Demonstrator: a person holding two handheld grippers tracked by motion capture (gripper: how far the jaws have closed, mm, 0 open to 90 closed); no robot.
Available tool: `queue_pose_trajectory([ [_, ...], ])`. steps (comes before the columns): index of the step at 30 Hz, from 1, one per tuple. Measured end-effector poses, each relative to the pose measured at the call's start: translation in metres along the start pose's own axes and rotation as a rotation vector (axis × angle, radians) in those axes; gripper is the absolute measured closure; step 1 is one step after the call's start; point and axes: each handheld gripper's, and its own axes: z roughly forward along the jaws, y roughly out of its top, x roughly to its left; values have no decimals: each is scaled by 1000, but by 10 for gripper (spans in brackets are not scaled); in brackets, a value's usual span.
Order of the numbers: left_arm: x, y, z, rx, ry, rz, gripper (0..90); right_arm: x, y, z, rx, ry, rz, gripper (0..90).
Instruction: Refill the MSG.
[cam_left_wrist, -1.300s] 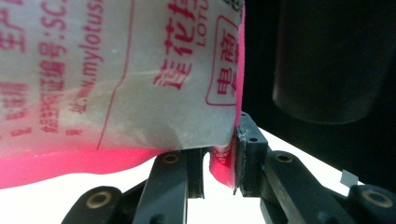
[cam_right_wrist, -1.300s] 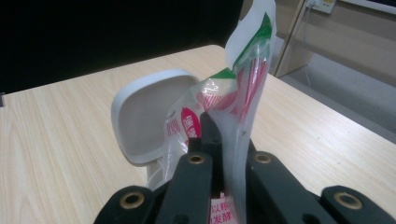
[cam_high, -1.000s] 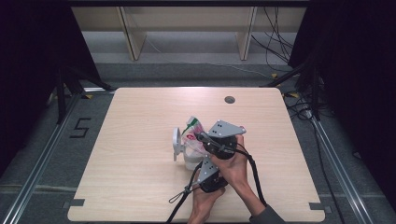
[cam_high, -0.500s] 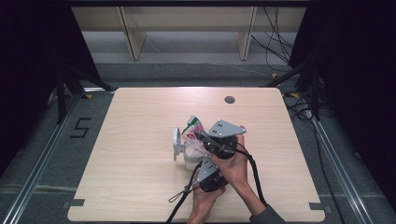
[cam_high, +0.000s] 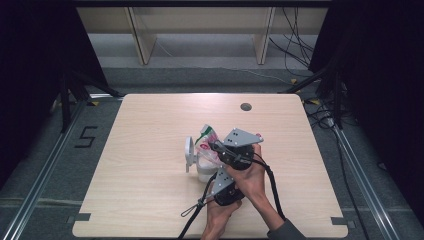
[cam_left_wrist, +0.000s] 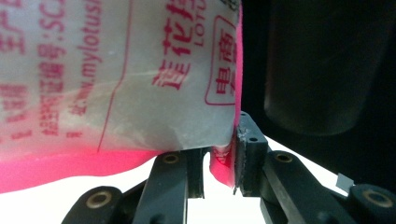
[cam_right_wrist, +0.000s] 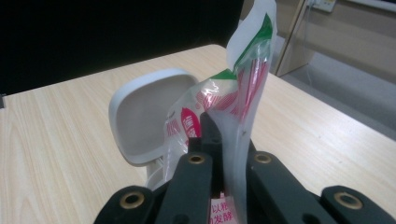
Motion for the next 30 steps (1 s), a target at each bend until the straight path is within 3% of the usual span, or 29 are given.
queue_pose_trajectory([
  [1, 0, 0, 0, 5, 2, -3, 759, -1, -1, 0, 2, 4, 22, 900],
  [12, 0, 1, -1, -1, -1, -2, 760, -1, 2, -3, 3, 12, 6, 900],
  [15, 0, 0, 0, 1, -2, -2, 759, 0, -1, 0, 8, 4, 23, 900],
  [16, 0, 0, -1, 4, -1, -1, 759, -1, -1, 1, 11, 8, 5, 900],
  [18, 0, 0, -1, 2, 0, -2, 760, 0, 0, -1, 17, 19, 22, 900],
  [20, -1, 2, -1, -5, -7, -5, 759, -1, 1, -2, 4, 7, 0, 900],
  [21, -2, 1, 0, -7, -9, -2, 759, 1, 0, -1, 9, -1, 20, 900],
  [27, -1, 1, -1, 0, -5, 0, 760, -1, 1, -3, 7, 3, -5, 900],
  [30, -1, 1, -1, 4, -3, 1, 760, -1, -1, 0, 1, 2, 23, 900],
])
